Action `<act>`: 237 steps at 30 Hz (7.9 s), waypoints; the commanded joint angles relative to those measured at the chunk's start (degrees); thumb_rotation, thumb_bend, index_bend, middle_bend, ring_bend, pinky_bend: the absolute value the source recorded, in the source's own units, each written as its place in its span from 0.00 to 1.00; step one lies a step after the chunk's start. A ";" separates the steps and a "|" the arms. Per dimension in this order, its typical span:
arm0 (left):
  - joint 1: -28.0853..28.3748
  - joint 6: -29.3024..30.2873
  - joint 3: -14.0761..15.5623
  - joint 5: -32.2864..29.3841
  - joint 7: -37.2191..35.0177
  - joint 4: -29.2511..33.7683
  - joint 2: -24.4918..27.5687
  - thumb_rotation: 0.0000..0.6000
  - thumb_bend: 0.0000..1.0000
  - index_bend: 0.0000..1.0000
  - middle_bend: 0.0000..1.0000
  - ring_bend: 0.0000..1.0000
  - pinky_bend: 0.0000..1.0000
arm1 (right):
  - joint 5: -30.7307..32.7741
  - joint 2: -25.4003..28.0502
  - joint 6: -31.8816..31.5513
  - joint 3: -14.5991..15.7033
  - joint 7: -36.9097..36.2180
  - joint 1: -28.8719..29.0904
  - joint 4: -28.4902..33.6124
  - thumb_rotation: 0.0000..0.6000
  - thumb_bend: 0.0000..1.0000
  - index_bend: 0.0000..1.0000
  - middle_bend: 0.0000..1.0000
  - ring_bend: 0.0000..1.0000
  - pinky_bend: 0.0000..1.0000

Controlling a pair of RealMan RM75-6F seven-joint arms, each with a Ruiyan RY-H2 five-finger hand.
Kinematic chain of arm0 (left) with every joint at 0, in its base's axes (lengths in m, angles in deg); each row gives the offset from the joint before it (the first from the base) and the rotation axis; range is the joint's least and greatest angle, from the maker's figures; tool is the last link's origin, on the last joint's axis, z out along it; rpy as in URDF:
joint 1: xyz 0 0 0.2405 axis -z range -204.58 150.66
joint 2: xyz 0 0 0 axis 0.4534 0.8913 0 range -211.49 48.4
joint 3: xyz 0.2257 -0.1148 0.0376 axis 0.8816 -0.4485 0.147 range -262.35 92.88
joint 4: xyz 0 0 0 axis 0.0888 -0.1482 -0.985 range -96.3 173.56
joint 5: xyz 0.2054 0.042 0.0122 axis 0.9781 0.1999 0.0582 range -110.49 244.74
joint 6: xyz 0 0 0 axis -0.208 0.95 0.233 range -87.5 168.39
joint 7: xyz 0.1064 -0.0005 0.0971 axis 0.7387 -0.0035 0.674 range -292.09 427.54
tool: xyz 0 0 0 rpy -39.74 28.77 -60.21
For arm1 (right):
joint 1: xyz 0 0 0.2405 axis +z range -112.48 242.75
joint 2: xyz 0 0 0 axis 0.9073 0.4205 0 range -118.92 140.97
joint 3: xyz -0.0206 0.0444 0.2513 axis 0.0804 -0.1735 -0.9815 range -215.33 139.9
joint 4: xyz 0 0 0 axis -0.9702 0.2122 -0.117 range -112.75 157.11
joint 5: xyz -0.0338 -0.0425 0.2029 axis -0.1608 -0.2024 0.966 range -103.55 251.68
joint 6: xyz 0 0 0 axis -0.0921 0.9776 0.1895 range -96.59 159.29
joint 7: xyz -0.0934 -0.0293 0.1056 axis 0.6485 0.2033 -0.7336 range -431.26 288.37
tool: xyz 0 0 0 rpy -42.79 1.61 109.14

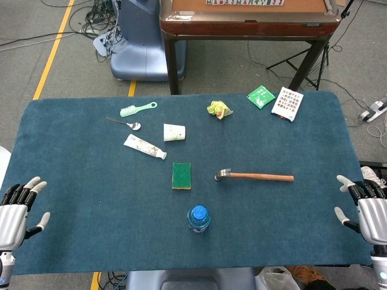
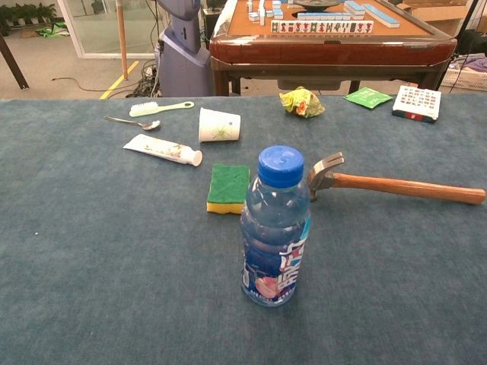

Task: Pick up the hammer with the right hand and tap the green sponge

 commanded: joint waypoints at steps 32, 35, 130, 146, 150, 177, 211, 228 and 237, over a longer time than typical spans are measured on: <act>-1.80 2.25 0.69 0.97 -1.77 -0.14 0.24 1.00 0.28 0.18 0.13 0.15 0.09 | 1.22 -0.25 21.83 -2.18 0.75 15.82 3.54 1.00 0.27 0.23 0.35 0.23 0.20; -2.02 2.50 0.91 1.31 -1.68 -0.14 0.20 1.00 0.28 0.18 0.13 0.15 0.09 | 2.90 -2.00 25.43 -2.96 0.67 18.51 2.45 1.00 0.27 0.23 0.35 0.23 0.20; -2.62 1.36 0.70 -0.32 -2.56 -2.02 -0.46 1.00 0.28 0.18 0.13 0.15 0.08 | 25.14 -26.59 47.96 -3.34 4.74 40.01 -20.65 1.00 0.73 0.34 0.37 0.18 0.20; -2.57 1.12 0.73 -0.43 -2.20 -1.81 -0.43 1.00 0.28 0.18 0.13 0.15 0.08 | 25.83 -27.06 48.41 -2.94 4.88 40.18 -21.46 1.00 0.77 0.34 0.37 0.18 0.20; -2.43 0.85 0.73 -0.46 -2.06 -1.75 -0.43 1.00 0.28 0.18 0.13 0.15 0.08 | 25.71 -27.07 48.47 -2.93 4.65 40.23 -21.68 1.00 0.77 0.34 0.37 0.18 0.20; -2.16 0.28 0.83 -0.53 -2.09 -1.88 -0.34 1.00 0.28 0.18 0.13 0.15 0.08 | 24.99 -27.92 47.14 -2.86 4.16 39.67 -22.39 1.00 0.68 0.41 0.53 0.26 0.20; -1.68 -0.73 1.37 0.01 -2.60 -1.47 0.45 1.00 0.28 0.18 0.13 0.15 0.06 | 21.50 -27.17 43.15 -3.96 1.10 37.96 -20.58 1.00 0.66 0.59 0.71 0.54 0.54; -1.64 -0.68 1.37 -0.01 -2.37 -1.04 0.75 1.00 0.28 0.18 0.13 0.15 0.06 | 20.09 -25.37 44.03 -5.20 -1.80 38.79 -18.69 1.00 0.79 0.65 0.78 0.63 0.70; -2.01 0.02 1.54 0.39 -2.50 -0.66 1.09 1.00 0.28 0.18 0.13 0.15 0.06 | 19.55 -23.18 44.86 -5.91 -3.30 39.52 -16.15 1.00 0.81 0.70 0.83 0.69 0.76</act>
